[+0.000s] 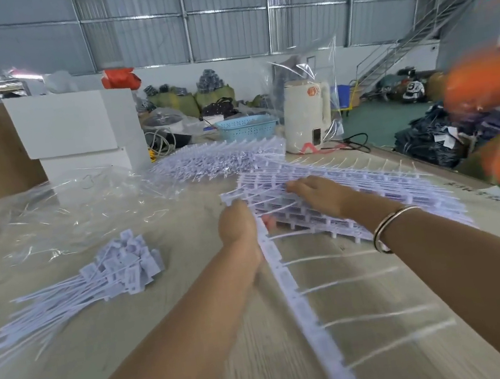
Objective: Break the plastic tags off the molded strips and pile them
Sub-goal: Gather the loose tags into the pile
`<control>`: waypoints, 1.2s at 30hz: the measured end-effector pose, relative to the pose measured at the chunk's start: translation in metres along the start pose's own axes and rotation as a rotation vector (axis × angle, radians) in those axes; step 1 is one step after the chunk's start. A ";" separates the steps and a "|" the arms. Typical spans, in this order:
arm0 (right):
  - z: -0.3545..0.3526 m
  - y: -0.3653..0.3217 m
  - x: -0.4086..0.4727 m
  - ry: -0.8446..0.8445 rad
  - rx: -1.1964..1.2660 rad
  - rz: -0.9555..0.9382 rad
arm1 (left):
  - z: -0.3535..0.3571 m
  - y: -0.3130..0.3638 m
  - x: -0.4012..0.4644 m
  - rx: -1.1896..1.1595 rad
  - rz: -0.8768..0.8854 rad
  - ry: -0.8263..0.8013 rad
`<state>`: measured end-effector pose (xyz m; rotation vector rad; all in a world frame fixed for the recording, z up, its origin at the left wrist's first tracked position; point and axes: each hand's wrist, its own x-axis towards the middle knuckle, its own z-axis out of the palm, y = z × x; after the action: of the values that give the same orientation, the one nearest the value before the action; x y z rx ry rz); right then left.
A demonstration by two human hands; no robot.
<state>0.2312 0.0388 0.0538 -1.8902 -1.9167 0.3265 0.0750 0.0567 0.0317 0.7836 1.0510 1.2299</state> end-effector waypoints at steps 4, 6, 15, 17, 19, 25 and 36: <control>0.005 0.002 0.004 -0.034 -0.116 0.035 | -0.036 0.003 0.008 0.236 0.123 0.010; 0.007 0.000 0.004 -0.038 -0.135 0.044 | -0.052 0.002 0.007 0.337 0.165 -0.002; 0.016 -0.022 0.011 0.005 -0.381 0.037 | -0.071 0.010 0.003 0.408 0.121 -0.112; 0.021 -0.032 0.014 0.149 -0.438 0.016 | -0.067 0.011 -0.001 0.368 0.093 -0.150; 0.025 -0.037 0.019 0.388 -0.540 -0.063 | -0.063 0.009 -0.004 0.341 0.097 -0.141; 0.044 -0.020 0.031 0.083 -0.600 -0.079 | -0.072 0.023 -0.002 0.235 0.134 0.017; 0.035 -0.018 0.020 -0.056 -0.274 -0.058 | -0.113 0.089 -0.031 0.334 0.135 -0.301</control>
<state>0.1995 0.0623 0.0338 -2.0071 -2.1415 0.1033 -0.0625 0.0364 0.0800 1.2734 0.9763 1.0187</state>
